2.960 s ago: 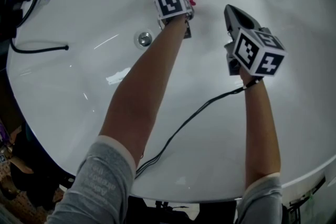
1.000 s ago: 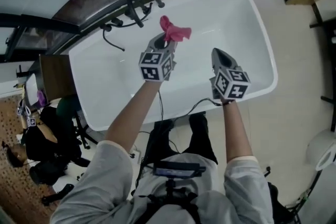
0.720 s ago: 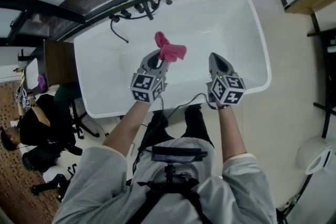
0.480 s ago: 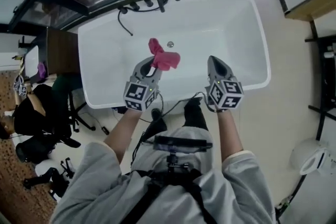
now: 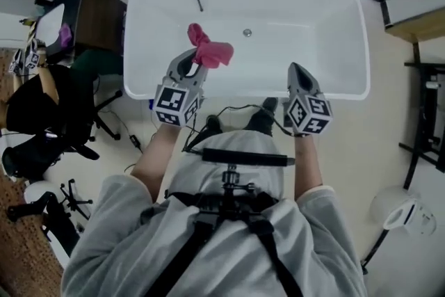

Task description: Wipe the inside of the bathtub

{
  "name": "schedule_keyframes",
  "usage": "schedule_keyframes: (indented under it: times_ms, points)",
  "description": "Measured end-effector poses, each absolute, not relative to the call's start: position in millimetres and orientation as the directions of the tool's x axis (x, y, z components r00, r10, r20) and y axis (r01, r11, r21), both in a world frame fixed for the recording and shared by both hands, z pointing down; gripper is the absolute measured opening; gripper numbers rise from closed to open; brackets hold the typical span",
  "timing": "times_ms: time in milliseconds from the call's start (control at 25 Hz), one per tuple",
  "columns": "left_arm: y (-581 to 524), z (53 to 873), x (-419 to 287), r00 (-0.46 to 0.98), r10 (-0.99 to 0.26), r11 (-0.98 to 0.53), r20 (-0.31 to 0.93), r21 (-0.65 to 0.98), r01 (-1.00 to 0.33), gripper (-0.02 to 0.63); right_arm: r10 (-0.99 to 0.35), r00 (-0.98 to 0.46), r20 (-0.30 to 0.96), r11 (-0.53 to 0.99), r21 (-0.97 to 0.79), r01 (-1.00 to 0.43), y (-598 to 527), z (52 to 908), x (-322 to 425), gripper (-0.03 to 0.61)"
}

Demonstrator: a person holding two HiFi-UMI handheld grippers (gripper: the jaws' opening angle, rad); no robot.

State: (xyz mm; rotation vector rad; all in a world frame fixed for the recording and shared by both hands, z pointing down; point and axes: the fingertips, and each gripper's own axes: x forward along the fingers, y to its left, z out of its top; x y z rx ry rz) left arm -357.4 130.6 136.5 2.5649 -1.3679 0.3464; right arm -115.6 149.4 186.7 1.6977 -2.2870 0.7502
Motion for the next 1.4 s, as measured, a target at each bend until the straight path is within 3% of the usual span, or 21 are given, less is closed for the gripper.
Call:
schedule_keyframes:
  times_ms: [240, 480, 1120, 1400]
  points:
    - [182, 134, -434, 0.548, -0.785, -0.544, 0.287, 0.100, -0.833, 0.083, -0.838, -0.302, 0.454, 0.199, -0.260, -0.945, 198, 179, -173, 0.008]
    - [222, 144, -464, 0.541, -0.780, -0.523, 0.314, 0.146, -0.840, 0.083, -0.833, -0.286, 0.473, 0.187, -0.245, -0.951, 231, 169, -183, 0.008]
    - [261, 133, -465, 0.262, -0.893, -0.235, 0.366, 0.117, -0.965, 0.084, -0.784, -0.348, 0.513, 0.261, -0.235, -0.936, 229, 174, -91, 0.008]
    - [264, 131, -463, 0.236, -0.899, -0.205, 0.368, 0.122, -0.971, 0.084, -0.790, -0.354, 0.500, 0.267, -0.239, -0.934, 229, 170, -80, 0.008]
